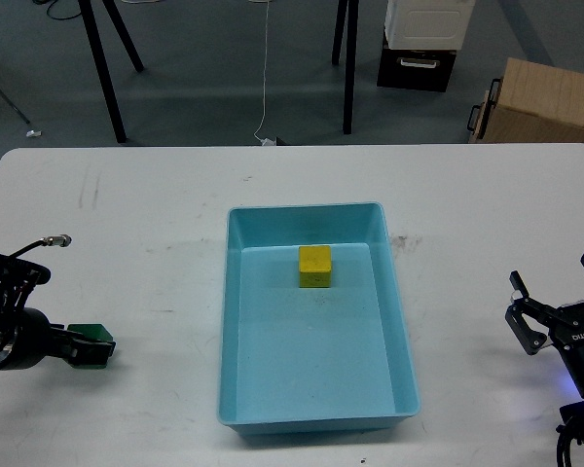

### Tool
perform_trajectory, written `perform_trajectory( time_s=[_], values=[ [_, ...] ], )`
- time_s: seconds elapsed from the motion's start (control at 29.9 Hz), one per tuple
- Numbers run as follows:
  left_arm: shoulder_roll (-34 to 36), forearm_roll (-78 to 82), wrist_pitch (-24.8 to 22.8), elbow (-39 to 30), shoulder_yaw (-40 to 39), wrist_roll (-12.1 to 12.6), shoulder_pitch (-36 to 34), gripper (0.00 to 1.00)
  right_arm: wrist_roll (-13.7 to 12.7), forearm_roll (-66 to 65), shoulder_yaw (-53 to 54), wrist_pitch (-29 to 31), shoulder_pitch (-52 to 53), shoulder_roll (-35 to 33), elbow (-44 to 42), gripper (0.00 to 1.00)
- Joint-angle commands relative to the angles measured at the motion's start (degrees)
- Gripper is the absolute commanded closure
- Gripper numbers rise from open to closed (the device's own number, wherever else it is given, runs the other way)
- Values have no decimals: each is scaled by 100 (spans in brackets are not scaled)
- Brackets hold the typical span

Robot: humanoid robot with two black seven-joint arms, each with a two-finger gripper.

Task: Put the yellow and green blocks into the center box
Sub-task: 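Lower the left gripper onto the green cube and close it, then lift the green cube and carry it over the blue tray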

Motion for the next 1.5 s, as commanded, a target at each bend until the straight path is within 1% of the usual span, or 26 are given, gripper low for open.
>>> perform_trajectory(
  time_s=[0.0,0.1,0.13,0.17,0.23,0.27,0.3,0.33,0.4,0.53,0.63,0.7,0.74,0.84,0.97,1.1,1.17,1.27,1.4,1.44,1.47],
  values=[
    [20,3,1,-12,-2,8,5,0,1,0,-9,0,-7,0,0,0],
    [64,3,1,-56,-2,34,14,2,1,0,0,0,-7,0,0,0],
    [73,12,1,-65,-10,52,14,7,1,0,0,0,-7,0,0,0],
    [82,12,1,-73,-19,87,5,19,1,0,0,0,-7,0,0,0],
    [82,29,1,-82,-19,253,-3,65,1,0,0,0,-7,0,0,0],
    [91,38,1,-82,-19,402,5,84,1,0,0,0,-7,0,0,0],
    [91,47,1,-82,-10,447,14,95,1,0,0,0,-7,0,0,0],
    [99,38,1,-82,-19,499,5,95,9,-8,0,0,-24,0,0,0],
    [152,21,1,-117,-28,500,-4,100,1,-8,0,0,-24,0,0,0],
    [310,12,1,-214,-203,482,-56,100,9,-9,0,0,-24,0,0,0],
    [372,-76,1,-442,-475,456,-170,100,9,-9,0,0,-24,0,0,0],
    [416,-329,1,-679,-669,404,-467,100,9,-9,0,0,-7,0,0,0],
    [407,-636,1,-732,-670,386,-730,100,9,-9,0,0,-7,0,9,0],
    [250,-1428,1,-672,-600,394,-1548,100,9,0,0,0,2,0,9,0],
    [-558,-1605,1,-496,-275,395,-2497,100,18,0,61,0,-7,0,9,0],
    [-1419,-1982,1,-303,393,403,-3236,100,18,0,97,0,-24,0,0,0],
    [-1858,-2167,1,-57,665,403,-3562,100,18,0,105,0,-59,-9,-8,0],
    [-2526,-2247,1,268,929,403,-3774,100,27,0,105,0,-68,0,-17,0],
    [-3309,-2247,1,462,1228,403,-3748,99,27,0,149,0,-60,0,-79,0],
    [-3389,-2247,1,480,1359,403,-3722,96,27,0,149,0,-51,0,-114,0],
    [-3442,-2238,1,498,1543,403,-3678,89,27,0,149,0,-42,0,-157,0]
  ],
)
